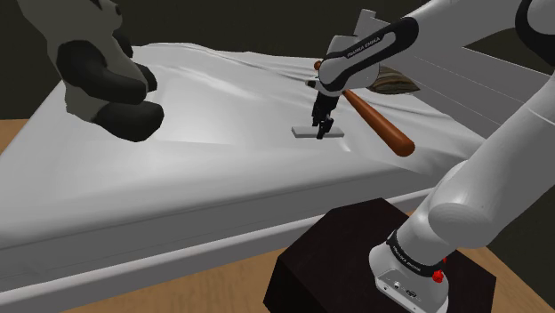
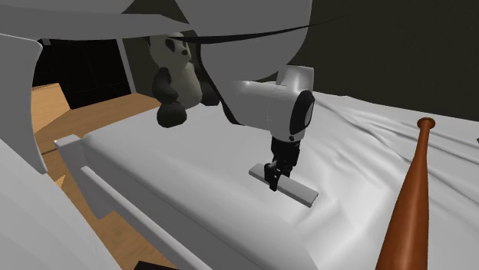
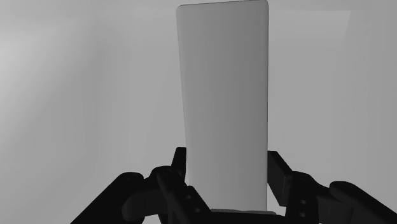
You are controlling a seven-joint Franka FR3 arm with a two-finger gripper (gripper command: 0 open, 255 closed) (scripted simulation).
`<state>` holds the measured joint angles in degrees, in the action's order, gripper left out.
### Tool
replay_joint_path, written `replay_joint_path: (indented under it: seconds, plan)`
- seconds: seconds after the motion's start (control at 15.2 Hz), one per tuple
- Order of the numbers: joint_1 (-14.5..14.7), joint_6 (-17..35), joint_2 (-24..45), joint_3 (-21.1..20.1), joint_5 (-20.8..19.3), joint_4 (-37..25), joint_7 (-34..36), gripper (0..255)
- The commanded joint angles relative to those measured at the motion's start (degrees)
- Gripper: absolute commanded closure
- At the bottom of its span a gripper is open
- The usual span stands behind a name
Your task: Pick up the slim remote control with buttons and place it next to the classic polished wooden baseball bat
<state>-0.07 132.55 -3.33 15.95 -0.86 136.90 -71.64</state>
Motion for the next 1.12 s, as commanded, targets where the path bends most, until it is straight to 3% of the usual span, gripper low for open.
replay_joint_path:
  seconds: [0.0,0.33,0.59,1.06]
  plan:
    - [0.00,0.01,-0.01,0.00,0.00,-0.01,0.00,0]
    - [0.00,0.01,-0.01,0.00,0.00,-0.01,0.00,0]
    - [-0.06,-7.63,-4.31,-0.28,-1.30,-3.48,1.00,0]
    - [-0.07,-7.63,-4.31,-0.29,-1.30,-3.48,1.00,0]
